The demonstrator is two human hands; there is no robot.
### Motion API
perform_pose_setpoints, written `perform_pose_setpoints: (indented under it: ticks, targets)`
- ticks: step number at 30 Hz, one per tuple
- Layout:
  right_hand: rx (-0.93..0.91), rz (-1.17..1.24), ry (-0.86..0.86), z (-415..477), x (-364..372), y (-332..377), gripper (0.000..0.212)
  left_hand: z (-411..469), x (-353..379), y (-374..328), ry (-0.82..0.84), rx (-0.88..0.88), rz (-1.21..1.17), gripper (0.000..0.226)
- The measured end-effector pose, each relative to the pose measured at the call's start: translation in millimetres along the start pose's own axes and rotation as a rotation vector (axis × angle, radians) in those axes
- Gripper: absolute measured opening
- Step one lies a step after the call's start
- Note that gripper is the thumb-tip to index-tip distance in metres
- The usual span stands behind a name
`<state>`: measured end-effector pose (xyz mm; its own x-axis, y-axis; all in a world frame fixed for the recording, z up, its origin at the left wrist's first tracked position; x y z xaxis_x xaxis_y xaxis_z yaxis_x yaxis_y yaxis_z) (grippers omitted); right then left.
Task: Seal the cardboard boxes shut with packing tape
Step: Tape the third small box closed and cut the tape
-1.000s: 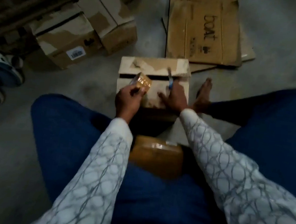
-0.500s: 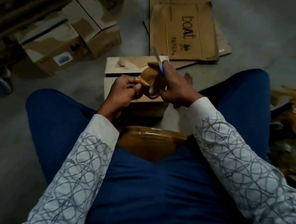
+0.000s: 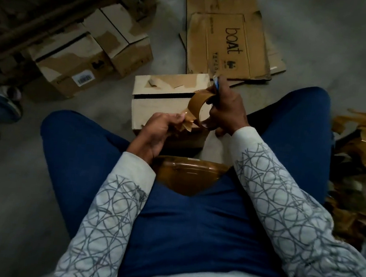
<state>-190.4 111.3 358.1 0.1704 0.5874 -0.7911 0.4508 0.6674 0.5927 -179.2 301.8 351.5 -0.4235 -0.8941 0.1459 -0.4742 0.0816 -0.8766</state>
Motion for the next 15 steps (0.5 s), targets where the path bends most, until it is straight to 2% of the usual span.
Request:
perform_pose_setpoints:
  ticks: [4,7,10,15]
  targets:
    - [-0.059,-0.056,0.001,-1.9,2.7,0.8,0.067,2.2,-6.4,7.2,0.033,-0.158,-0.081,0.011]
    - [-0.126,-0.09,-0.04,-5.0,0.0,5.8,0.073,3.8,-8.0,9.9,0.024,-0.241,-0.077,0.026]
    - [-0.247,-0.123,-0.095,-8.4,-3.7,8.5,0.079,7.6,-8.3,9.1,-0.005,-0.242,-0.013,0.031]
    - [-0.338,-0.106,-0.2,-11.2,-10.5,11.2,0.059,13.1,-12.3,7.1,-0.044,-0.183,0.159,0.031]
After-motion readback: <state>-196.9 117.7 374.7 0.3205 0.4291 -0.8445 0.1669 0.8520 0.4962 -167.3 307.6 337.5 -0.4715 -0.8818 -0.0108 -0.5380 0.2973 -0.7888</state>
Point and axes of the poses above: each hand's wrist, its own z-axis towards the middle knuckle, its own x-axis out of the palm, y = z × x, the point moved 4 cm from there along z, towards the middle knuckle, and after that the axes turned 9 degrees about x, right-handed, at the moved point
